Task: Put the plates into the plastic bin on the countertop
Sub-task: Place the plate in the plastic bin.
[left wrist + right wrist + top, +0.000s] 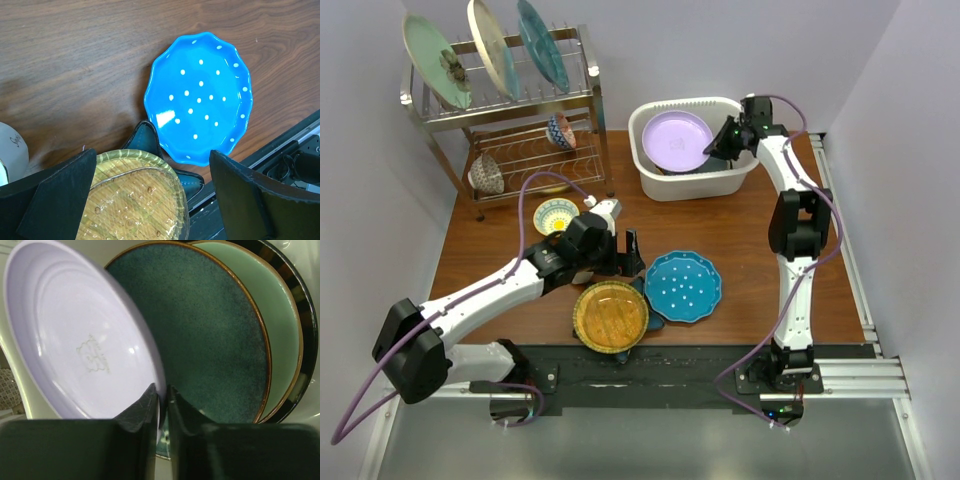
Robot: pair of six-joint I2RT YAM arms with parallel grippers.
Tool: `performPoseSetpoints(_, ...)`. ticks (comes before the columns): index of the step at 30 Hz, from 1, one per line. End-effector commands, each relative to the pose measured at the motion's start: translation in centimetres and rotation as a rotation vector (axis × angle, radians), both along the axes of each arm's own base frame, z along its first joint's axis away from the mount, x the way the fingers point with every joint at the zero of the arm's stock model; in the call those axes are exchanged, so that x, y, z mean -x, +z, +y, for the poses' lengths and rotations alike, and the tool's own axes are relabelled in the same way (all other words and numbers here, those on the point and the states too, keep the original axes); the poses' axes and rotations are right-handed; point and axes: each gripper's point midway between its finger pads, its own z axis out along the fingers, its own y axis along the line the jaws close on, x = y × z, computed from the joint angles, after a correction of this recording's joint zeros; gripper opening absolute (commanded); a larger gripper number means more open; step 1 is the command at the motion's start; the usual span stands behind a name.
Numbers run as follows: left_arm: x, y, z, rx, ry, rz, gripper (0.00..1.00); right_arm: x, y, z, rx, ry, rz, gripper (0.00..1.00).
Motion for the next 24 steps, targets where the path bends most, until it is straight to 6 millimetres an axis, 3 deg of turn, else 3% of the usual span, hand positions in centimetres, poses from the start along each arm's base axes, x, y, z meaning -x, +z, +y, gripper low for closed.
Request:
performPoseSetpoints(1, -0.3, 0.8, 0.1, 0.011, 0.003, -0.030, 1.00, -0.4, 2.3, 0.2, -0.032, 0.016, -0.051, 0.24)
performPoseSetpoints(5, -0.3, 0.8, 0.1, 0.010, 0.002, -0.031, 1.00, -0.3, 2.4, 0.0, -0.032, 0.020, -0.052, 0.36)
performPoseSetpoints(14, -0.3, 0.7, 0.1, 0.012, -0.001, -0.030, 1.00, -0.1, 3.9, -0.7, -0.018, 0.011, -0.073, 0.53)
performPoseSetpoints(18, -0.3, 0.6, 0.1, 0.011, 0.000, -0.027, 1.00, 0.2, 5.3, -1.3, 0.002, -0.009, -0.099, 0.61)
performPoseSetpoints(24, -0.2, 0.6, 0.0, 0.017, 0.000, -0.024, 1.00, 0.9, 10.0, -1.6, 0.007, -0.021, -0.198, 0.71)
